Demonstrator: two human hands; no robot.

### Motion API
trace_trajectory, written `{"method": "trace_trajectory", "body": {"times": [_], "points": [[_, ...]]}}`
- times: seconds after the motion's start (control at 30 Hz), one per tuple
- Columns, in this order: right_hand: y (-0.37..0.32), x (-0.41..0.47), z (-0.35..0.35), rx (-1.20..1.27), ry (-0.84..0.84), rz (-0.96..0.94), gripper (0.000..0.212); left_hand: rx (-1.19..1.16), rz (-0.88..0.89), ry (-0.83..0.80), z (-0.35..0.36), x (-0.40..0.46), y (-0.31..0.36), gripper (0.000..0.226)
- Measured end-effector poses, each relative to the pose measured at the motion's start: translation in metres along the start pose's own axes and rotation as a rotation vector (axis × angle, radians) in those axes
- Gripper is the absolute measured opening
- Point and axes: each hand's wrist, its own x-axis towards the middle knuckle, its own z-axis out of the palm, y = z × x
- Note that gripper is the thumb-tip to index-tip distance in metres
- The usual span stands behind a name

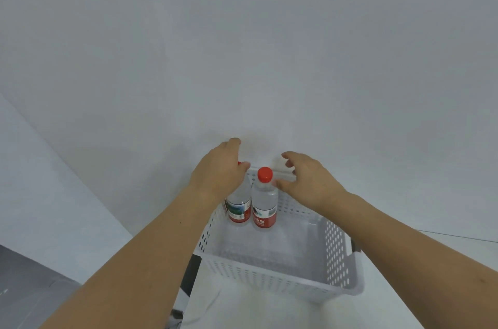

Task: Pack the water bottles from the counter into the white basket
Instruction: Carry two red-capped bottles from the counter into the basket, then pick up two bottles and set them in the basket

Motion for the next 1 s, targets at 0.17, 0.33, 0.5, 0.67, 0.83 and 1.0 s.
{"method": "trace_trajectory", "body": {"times": [0.17,0.33,0.5,0.67,0.83,1.0], "points": [[0.005,-0.044,-0.054,-0.076,0.113,-0.012,0.07,0.082,0.141,0.098,-0.022,-0.018,0.056,0.052],[0.021,-0.101,-0.114,-0.134,0.214,-0.008,0.069,0.144,0.25,0.186,-0.042,-0.045,0.129,0.055],[0.052,-0.168,-0.173,-0.222,0.274,-0.041,0.068,0.14,0.277,0.2,-0.056,-0.081,0.211,0.056],[0.088,-0.236,-0.223,-0.241,0.286,-0.036,0.066,0.128,0.271,0.216,-0.057,-0.117,0.291,0.057],[0.123,-0.273,-0.255,-0.238,0.304,-0.008,0.064,0.138,0.301,0.182,-0.042,-0.129,0.342,0.057],[0.162,-0.295,-0.279,-0.212,0.293,0.0,0.063,0.097,0.274,0.164,-0.022,-0.131,0.39,0.057]]}}
